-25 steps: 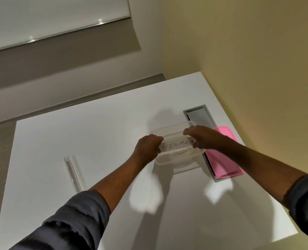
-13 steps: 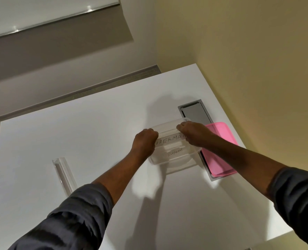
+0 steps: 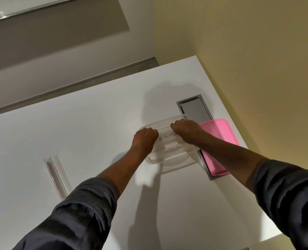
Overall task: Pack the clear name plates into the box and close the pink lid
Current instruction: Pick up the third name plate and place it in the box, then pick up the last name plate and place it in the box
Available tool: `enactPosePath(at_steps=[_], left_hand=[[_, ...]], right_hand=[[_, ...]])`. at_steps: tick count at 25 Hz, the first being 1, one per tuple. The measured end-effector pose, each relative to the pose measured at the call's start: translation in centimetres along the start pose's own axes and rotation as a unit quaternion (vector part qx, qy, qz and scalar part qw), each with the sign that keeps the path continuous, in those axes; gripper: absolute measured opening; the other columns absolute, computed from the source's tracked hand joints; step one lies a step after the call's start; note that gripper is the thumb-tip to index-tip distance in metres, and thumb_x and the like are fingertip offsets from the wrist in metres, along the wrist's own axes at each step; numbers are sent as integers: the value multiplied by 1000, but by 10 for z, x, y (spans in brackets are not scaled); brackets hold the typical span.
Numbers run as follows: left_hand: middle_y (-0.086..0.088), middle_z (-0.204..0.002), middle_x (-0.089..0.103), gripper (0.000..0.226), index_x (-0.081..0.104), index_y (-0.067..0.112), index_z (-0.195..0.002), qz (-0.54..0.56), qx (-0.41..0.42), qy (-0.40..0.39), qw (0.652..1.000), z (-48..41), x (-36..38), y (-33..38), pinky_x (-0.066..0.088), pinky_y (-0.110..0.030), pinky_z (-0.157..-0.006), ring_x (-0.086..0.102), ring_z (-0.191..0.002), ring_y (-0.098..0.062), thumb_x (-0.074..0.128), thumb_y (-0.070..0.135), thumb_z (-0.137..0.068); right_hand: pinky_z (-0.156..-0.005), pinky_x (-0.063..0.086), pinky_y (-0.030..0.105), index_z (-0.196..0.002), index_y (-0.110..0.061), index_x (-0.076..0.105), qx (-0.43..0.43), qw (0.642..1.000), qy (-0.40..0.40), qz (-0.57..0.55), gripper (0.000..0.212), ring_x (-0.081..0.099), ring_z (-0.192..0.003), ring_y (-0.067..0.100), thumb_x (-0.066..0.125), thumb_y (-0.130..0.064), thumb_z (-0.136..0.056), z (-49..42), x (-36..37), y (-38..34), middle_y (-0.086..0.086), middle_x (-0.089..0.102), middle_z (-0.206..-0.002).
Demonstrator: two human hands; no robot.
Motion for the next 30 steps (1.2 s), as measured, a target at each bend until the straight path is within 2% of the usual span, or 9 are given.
enactPosePath(at_steps=[3,7,10,12,15,18,22,26,30], left_hand=[[-12,-113,75,23,69,8,-118,-18,2,-11,1000,-1,5,2,63,-43,-88,75,-105,-35,61,-2,-99],[-12,-116,74,28,68,7,-122,-35,1,-18,999,0,9,5,63,-42,-88,75,-108,-33,64,-4,-97],[-12,-115,74,26,67,6,-121,-32,-2,-5,999,1,8,6,62,-41,-86,74,-107,-32,65,-4,-97],[-12,-114,73,23,66,6,-119,-13,-7,14,1000,4,3,5,61,-41,-85,74,-106,-32,62,-3,-99],[-11,-112,72,18,65,9,-119,70,-25,61,995,14,-12,0,61,-44,-83,71,-105,-33,60,8,-101],[-8,-113,76,27,69,11,-125,201,-70,142,967,42,-33,-19,61,-46,-86,72,-105,-31,69,20,-100],[0,-102,82,26,77,20,-124,341,-163,212,901,102,-40,-61,61,-40,-85,76,-98,-23,73,30,-100],[4,-94,82,23,80,20,-119,391,-265,201,858,163,-19,-117,60,-35,-88,76,-93,-19,73,32,-100],[5,-96,78,25,81,22,-119,404,-359,173,823,235,20,-182,55,-29,-89,74,-97,-16,74,35,-99]], right_hand=[[-67,46,30,-121,-5,61,0,1000,-6,3,25,69,-92,24,65,1,-97,-2,4,0,12,71,-103],[-74,57,34,-123,-4,60,-1,1000,-13,6,26,68,-95,25,64,1,-98,-2,6,-3,13,70,-108],[-71,51,34,-122,-3,60,-1,1000,4,-6,26,67,-96,27,61,3,-97,-1,4,-3,15,69,-108],[-71,46,33,-122,-3,61,4,999,24,-24,27,67,-95,26,61,5,-96,0,0,-4,14,70,-108],[-78,58,38,-124,-4,60,40,994,51,-85,33,66,-99,27,67,1,-93,4,-11,-6,13,69,-111],[-84,61,43,-131,-7,59,83,979,72,-173,44,65,-109,30,76,-13,-91,11,-25,-15,12,69,-120],[-100,56,46,-140,-8,60,97,949,126,-273,49,63,-123,31,75,-22,-95,18,-57,-56,12,68,-136],[-102,55,42,-138,-11,64,74,927,168,-326,44,64,-123,27,73,-23,-97,18,-95,-125,7,70,-135],[-100,53,36,-139,-14,64,41,917,133,-375,43,65,-118,23,72,-25,-98,2,-108,-210,2,69,-136]])
Point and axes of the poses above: each hand's wrist, its own z-axis away from the middle knuckle, its own x-axis out of the palm, y = z × x, the point moved 8 cm from there along -z, towards the middle knuckle
